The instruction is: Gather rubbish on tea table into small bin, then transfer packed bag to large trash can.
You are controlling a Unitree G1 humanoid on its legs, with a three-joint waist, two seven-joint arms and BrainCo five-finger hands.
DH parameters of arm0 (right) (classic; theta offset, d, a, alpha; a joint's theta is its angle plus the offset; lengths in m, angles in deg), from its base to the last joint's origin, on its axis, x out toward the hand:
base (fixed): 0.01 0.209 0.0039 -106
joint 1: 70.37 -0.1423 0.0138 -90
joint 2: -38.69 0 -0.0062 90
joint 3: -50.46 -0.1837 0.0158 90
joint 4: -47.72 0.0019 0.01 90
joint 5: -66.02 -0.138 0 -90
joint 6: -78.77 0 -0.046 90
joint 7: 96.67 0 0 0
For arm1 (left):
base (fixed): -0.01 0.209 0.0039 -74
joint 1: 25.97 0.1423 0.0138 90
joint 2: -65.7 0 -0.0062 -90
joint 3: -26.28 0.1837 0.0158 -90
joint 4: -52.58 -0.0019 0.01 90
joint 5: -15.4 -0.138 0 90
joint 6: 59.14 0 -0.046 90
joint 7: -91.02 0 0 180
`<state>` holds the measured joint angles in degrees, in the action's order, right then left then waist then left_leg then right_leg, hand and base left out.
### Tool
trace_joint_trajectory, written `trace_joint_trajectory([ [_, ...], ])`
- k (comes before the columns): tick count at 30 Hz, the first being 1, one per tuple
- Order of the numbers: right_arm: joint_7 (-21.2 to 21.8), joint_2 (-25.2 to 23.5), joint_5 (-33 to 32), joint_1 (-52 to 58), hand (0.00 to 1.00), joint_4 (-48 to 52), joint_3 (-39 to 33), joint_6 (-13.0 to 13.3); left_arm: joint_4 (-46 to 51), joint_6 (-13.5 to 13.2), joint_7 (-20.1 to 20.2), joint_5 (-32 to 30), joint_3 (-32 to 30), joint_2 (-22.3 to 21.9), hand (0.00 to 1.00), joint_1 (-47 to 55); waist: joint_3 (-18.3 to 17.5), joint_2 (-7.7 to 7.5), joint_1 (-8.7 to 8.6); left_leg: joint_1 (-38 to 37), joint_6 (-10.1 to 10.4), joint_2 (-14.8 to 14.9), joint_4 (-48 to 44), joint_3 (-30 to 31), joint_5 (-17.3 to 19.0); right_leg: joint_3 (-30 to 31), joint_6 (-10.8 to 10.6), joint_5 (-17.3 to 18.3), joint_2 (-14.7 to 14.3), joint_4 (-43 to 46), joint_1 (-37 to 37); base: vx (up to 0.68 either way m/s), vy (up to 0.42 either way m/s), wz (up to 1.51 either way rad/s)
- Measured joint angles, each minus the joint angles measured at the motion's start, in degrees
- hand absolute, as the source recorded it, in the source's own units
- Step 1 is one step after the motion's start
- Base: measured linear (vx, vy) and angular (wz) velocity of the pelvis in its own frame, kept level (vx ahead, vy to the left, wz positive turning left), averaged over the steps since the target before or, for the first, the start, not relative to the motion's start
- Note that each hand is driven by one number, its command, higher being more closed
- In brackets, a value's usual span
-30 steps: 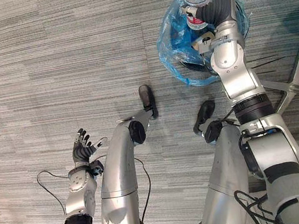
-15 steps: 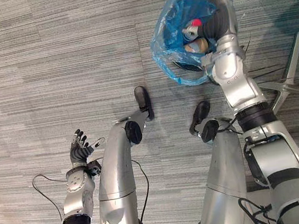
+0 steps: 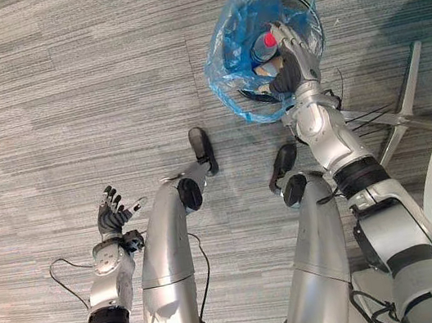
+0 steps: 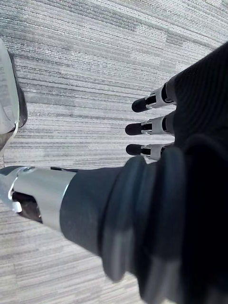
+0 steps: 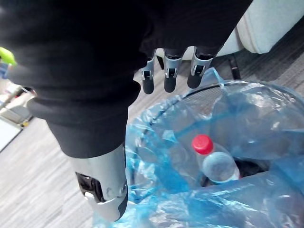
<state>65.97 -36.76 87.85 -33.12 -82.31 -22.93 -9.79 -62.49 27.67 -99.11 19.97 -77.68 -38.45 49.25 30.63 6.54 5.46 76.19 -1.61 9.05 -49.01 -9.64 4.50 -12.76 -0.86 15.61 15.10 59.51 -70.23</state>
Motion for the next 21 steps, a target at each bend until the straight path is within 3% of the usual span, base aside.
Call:
trace_joint_trajectory([
  [3, 0.03, -1.05, 0.77, -0.59, 0.0, -2.72, -0.06, -0.64, -0.09, -0.64, -0.04, 0.25, -0.16, -0.35, 0.0, -0.12, 0.0, 0.0, 0.09, 1.13, 0.0, -0.06, 0.01, 0.16, 0.0, -0.18, 0.02, 0.07, 0.02, 0.08, -1.03, -0.04, 0.008, -0.01],
  [4, 0.04, -1.09, 0.77, -0.65, 1.0, -3.31, -0.07, -0.68, -0.26, -0.82, -0.06, 0.38, -0.16, -0.49, 0.0, -0.18, 0.0, 0.0, 0.14, 1.42, 0.01, -0.07, 0.01, 0.17, -0.01, -0.22, 0.05, 0.1, 0.05, 0.16, -1.3, -0.04, 0.006, 0.01],
  [21, 0.11, -1.43, 0.02, 1.47, 1.0, -4.44, -1.41, -0.82, -1.46, -0.99, -0.14, 0.39, -0.13, -0.42, 0.0, -0.53, -0.02, 0.03, 0.32, 1.96, 0.35, 0.15, -1.11, 1.92, -0.34, -1.42, 1.29, 1.74, -0.07, 2.36, -1.41, -0.06, -0.01, 0.02],
])
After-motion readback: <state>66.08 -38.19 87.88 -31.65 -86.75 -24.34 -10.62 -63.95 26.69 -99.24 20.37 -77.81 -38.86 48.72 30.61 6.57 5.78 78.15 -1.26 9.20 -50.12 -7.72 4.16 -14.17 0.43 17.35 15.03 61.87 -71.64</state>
